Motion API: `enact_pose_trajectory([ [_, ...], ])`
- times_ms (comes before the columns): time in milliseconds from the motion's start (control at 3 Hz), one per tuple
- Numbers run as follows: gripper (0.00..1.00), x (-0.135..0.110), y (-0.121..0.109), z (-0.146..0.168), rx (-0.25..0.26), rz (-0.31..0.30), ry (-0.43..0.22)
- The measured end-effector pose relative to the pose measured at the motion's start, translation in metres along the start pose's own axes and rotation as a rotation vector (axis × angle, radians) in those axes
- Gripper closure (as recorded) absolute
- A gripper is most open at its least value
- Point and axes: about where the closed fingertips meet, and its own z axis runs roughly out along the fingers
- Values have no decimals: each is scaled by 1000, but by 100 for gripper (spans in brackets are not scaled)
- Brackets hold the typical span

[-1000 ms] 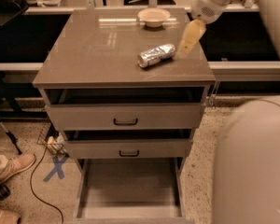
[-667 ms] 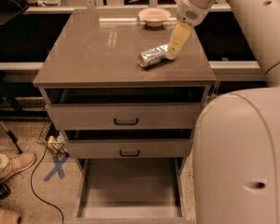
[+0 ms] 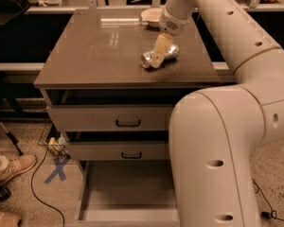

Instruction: Place redbull can into bottom drawer

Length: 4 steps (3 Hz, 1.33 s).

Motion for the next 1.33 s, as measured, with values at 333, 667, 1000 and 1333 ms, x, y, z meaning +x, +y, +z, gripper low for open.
enact_pose_trajectory([
  [333,19,2,3,19,-37,30,7],
  [667,42,10,4,26,-54,62,12],
  [1000,66,17,4,19,-47,83,3],
  [1333,89,29,5,-11,0,101,-19],
])
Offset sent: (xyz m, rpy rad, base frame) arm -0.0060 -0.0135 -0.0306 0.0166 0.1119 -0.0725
